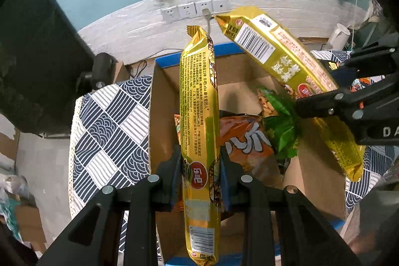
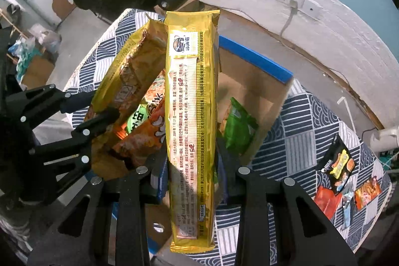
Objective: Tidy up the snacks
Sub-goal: 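Lower both yellow stick bags into the box and open both tools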
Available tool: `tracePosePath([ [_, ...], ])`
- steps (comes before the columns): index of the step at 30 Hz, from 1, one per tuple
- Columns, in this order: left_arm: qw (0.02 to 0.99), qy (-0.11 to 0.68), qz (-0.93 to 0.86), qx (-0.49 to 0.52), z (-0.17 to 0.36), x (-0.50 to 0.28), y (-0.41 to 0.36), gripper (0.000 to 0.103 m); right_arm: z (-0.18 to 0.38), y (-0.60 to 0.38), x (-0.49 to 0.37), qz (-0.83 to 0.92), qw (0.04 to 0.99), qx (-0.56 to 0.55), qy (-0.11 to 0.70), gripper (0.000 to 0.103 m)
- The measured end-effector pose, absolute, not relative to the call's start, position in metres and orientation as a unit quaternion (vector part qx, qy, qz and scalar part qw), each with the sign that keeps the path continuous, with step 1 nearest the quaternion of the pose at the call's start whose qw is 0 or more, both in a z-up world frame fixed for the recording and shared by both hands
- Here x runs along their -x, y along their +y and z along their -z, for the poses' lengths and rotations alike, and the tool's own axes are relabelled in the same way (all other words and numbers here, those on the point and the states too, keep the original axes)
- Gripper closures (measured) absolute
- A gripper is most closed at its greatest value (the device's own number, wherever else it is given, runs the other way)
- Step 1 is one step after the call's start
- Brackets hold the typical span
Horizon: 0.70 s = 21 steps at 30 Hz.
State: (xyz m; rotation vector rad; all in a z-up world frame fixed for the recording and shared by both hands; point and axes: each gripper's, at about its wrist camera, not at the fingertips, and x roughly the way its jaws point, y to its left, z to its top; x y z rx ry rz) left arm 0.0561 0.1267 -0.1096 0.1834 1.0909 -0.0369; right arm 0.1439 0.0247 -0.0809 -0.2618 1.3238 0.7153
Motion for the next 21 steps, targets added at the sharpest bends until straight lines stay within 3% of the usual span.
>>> tracePosePath([
  [8, 0.852, 0.514, 0.015, -0.100, 0.112, -0.060, 0.125, 0.074, 0.077, 0.022, -0.146, -0.327, 0.725, 0.113, 0.595, 0.067],
  [10, 0.852, 0.512, 0.016, -0.110, 0.111, -0.059, 0.122, 0.066, 0.075, 0.018, -0.147, -0.326, 0.728, 0.111, 0.593, 0.057],
  [13, 0.855, 0.505, 0.016, -0.119, 0.108, -0.059, 0.118, 0.055, 0.072, 0.010, -0.149, -0.319, 0.733, 0.114, 0.590, 0.057],
  [21, 0.856, 0.499, 0.022, -0.130, 0.103, -0.061, 0.106, 0.054, 0.070, -0.016, -0.148, -0.306, 0.740, 0.113, 0.588, 0.050],
])
